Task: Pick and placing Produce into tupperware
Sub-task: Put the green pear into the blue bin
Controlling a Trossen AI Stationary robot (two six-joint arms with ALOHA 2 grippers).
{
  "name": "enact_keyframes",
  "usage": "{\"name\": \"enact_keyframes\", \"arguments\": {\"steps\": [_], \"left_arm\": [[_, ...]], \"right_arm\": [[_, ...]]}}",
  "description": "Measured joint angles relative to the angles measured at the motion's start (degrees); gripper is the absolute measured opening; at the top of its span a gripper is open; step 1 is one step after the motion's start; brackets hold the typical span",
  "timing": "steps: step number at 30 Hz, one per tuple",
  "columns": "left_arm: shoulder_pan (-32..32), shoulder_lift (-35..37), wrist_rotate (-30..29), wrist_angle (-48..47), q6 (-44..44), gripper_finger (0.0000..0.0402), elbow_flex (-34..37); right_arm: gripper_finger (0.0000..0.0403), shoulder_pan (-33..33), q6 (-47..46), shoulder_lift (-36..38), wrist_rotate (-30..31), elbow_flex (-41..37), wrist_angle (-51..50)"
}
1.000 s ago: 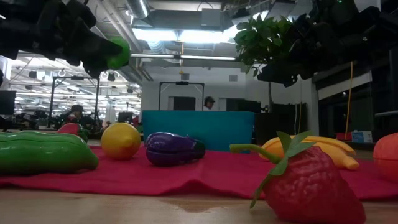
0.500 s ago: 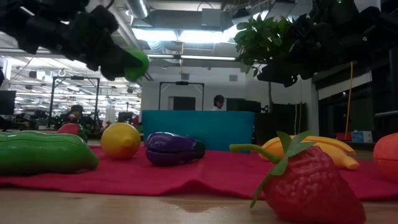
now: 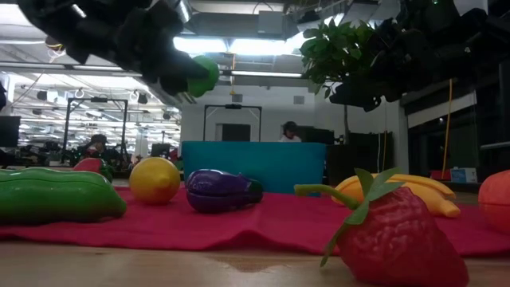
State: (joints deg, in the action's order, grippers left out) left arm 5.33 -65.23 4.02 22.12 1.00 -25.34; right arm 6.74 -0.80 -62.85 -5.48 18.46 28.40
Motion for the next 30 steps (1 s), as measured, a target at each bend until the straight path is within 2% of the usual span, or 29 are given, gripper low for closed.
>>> {"name": "enact_keyframes", "arguments": {"steps": [5, 10, 19, 24, 30], "left_arm": [[1.09, -2.97, 0.55, -2.99, -0.68, 0.0205, -3.30], [2.39, -6.08, 4.26, -9.91, -1.33, 0.0205, -8.06], [3.18, -9.06, 5.91, -33.65, -3.26, 0.0205, -21.03], [3.18, -12.36, 5.98, -37.81, -4.65, 0.0205, -24.42], [3.18, -15.22, 5.97, -37.35, -5.71, 0.0205, -24.64]], "right_arm": [[0.0190, 0.00, 0.00, 0.00, -0.02, 0.00, -0.06], [0.0190, 0.00, 0.00, 0.00, -0.04, 0.00, -0.17], [0.0190, -0.02, 0.00, 0.00, -0.07, 0.00, -0.65], [0.0190, -0.02, 0.00, 0.00, -0.07, 0.00, -0.86], [0.0190, -0.02, -0.02, 0.00, -0.07, 0.00, -1.18]]}}
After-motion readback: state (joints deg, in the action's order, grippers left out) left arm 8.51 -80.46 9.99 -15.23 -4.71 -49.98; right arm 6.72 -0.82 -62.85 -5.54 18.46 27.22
